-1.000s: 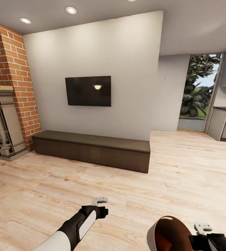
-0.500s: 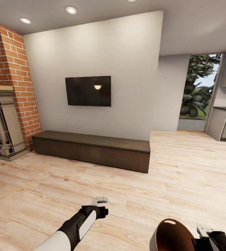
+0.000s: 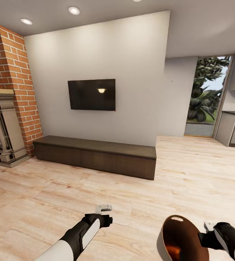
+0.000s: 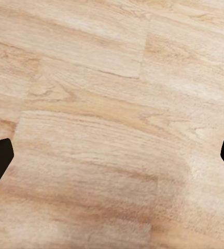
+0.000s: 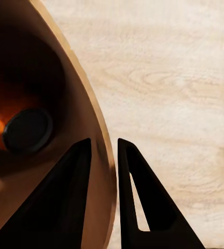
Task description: Put the three can of soda from the living room inside the tash can in the kitchen.
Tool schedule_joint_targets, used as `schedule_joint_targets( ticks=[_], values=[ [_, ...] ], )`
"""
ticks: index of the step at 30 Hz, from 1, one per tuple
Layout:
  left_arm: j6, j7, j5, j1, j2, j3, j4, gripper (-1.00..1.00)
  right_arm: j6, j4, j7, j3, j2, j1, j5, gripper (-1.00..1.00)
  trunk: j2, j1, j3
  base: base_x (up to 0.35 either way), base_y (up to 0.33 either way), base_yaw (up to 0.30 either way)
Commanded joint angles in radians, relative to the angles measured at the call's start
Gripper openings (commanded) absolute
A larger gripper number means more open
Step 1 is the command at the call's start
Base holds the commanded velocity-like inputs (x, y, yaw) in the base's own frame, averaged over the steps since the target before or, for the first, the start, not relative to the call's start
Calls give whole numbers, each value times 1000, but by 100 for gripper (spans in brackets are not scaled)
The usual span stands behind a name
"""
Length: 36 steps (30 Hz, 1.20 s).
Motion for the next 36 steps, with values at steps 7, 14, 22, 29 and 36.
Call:
schedule_joint_targets(
  ticks=[7, 14, 22, 29, 36],
  values=[
    [0, 0, 0, 0, 0, 0, 0, 100, 31, -3, -39, 0, -32, -52, -15, -100, 0, 0, 0, 0, 0, 0],
    [0, 0, 0, 0, 0, 0, 0, 100, 91, -5, -42, 0, -70, -116, -15, -100, 0, 0, 0, 0, 0, 0],
    [0, 0, 0, 0, 0, 0, 0, 100, 112, -5, -44, 0, -93, -182, -14, -100, 0, 0, 0, 0, 0, 0],
    [0, 0, 0, 0, 0, 0, 1, 100, 133, -5, -44, 0, -115, -213, -13, -100, 0, 0, 0, 0, 0, 0],
    [-1, -1, 0, 0, 0, 0, 2, 100, 166, -11, -44, 1, -118, -228, -12, -100, 0, 0, 0, 0, 0, 0]
  ],
)
